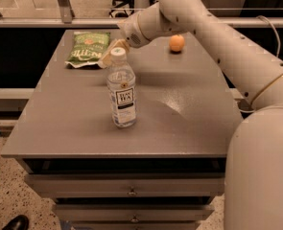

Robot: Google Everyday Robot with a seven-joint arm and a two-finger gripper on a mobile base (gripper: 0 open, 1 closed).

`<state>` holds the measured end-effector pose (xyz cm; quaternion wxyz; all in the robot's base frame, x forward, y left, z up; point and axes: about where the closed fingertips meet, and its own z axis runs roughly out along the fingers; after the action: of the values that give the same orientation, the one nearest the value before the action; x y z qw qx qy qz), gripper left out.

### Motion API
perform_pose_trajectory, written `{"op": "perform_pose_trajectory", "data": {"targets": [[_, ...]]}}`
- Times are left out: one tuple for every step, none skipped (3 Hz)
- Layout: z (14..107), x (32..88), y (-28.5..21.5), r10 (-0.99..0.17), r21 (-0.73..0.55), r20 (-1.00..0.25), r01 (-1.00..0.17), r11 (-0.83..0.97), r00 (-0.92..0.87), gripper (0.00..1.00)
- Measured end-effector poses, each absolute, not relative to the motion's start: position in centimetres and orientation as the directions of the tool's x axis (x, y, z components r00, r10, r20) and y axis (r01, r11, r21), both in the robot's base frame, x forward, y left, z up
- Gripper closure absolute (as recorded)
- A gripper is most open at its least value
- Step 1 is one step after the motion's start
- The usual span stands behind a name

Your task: Move green jalapeno chip bag near blue plastic bottle

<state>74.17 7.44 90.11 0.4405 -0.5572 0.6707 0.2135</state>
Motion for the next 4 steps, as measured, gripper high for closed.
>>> {"op": "perform_pose_trajectory", "data": {"targets": [[89.0, 76.1, 9.7, -0.508, -0.156, -0.860, -0.928, 0.339, -0.041, 0.00], [87.7, 77.8, 11.7, -0.478, -0.126, -0.875, -0.920, 0.370, -0.073, 0.00], [86.4, 78.9, 12.9, -0.460, -0.101, -0.882, -0.911, 0.401, -0.104, 0.00], [85.6, 79.5, 13.7, -0.442, -0.081, -0.888, -0.903, 0.423, -0.127, 0.15]]}}
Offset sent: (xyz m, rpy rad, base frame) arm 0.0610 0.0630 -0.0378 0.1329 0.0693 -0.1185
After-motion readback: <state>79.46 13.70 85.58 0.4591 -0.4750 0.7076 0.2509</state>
